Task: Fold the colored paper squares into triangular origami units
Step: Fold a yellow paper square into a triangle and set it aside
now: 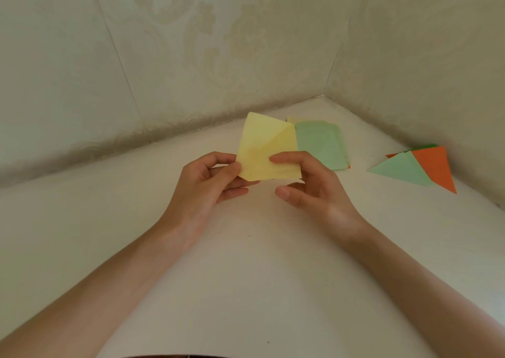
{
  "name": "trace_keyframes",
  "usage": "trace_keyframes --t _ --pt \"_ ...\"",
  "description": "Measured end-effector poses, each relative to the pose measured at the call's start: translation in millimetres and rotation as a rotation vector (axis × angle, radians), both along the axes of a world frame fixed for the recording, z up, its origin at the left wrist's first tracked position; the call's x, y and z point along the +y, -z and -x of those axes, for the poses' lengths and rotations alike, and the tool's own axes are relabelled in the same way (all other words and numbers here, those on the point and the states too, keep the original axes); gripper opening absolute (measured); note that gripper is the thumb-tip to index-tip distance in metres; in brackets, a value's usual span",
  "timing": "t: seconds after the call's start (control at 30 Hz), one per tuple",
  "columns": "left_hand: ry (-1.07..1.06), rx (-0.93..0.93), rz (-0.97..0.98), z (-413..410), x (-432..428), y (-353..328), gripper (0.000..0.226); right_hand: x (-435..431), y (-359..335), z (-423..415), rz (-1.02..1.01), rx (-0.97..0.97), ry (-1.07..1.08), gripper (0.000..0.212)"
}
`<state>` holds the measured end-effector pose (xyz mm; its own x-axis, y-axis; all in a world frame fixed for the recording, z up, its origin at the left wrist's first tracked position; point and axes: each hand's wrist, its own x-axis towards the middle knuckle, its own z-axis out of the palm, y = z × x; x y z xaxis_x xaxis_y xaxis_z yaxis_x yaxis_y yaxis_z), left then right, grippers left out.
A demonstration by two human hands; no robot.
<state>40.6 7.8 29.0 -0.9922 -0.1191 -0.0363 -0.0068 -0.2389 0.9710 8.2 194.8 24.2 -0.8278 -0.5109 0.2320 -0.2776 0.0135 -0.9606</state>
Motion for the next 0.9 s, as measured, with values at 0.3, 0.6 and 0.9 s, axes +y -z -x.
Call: trace_keyframes --t 0.3,0.6,0.9 --pt "0.056 0.033 -0.009 -2.9 1.8 -1.7 0.012 -5.6 0.8 2.5 0.008 0.044 0.258 0.01" --pt "0.126 0.032 0.034 -3.1 3.7 1.0 0.023 -12.4 -1.4 -0.6 0.107 -0.094 0.356 0.019" --pt "0.086 -0.057 0.024 0.2 2.6 4.2 0.018 -16.4 -4.9 -4.7 0.063 -0.142 0.372 0.029"
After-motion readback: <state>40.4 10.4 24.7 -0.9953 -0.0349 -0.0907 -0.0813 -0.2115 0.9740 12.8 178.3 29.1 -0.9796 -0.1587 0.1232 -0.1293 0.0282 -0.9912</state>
